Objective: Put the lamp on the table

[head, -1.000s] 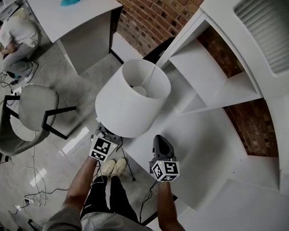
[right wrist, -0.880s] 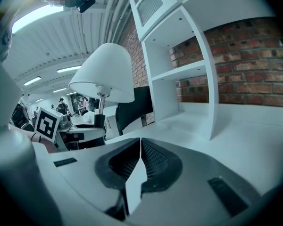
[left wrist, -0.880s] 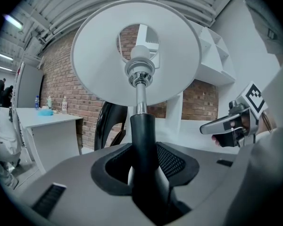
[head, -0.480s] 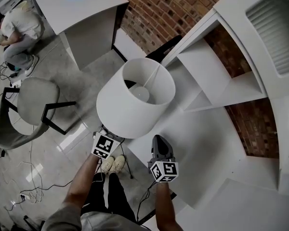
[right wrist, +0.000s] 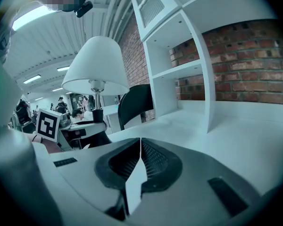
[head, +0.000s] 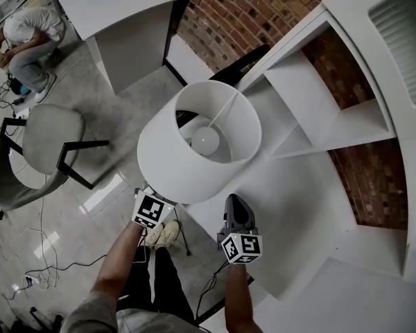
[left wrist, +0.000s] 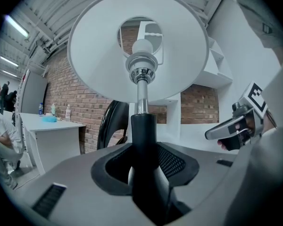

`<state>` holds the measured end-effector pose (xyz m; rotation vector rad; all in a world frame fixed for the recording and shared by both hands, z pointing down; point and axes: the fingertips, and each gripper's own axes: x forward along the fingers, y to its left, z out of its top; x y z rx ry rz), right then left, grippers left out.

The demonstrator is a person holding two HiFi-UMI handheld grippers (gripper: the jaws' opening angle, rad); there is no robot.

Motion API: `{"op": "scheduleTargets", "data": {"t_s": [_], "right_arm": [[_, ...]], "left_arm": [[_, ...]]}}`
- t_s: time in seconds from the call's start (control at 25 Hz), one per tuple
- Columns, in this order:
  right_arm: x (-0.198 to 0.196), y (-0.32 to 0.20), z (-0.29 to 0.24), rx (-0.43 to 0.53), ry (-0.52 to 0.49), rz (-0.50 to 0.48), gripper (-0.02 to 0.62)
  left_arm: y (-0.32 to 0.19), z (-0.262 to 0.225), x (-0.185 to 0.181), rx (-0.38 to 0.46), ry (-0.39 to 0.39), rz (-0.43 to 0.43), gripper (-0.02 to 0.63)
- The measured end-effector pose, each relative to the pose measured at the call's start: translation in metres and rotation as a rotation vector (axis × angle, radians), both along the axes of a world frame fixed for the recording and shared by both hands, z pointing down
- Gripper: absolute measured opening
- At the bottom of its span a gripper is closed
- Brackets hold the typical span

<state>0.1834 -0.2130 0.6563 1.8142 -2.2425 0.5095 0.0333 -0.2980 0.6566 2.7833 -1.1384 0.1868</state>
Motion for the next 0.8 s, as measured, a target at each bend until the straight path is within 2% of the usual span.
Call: {"op": "scheduleTargets", "data": {"t_s": [0.32,0.8], "right_arm": [[-0.016,0.009,0.009,0.019,0.004,-0.012,0.026],[-0.016,0.023,0.0,0.091,0.03,0.009,0.025]], "left_arm": [[0.003,0.003,-0.004,0.034,0.033,-0.016,0.161],[0.012,0.005,-0.003,0.081,0.051,-0.03,0.161]]}}
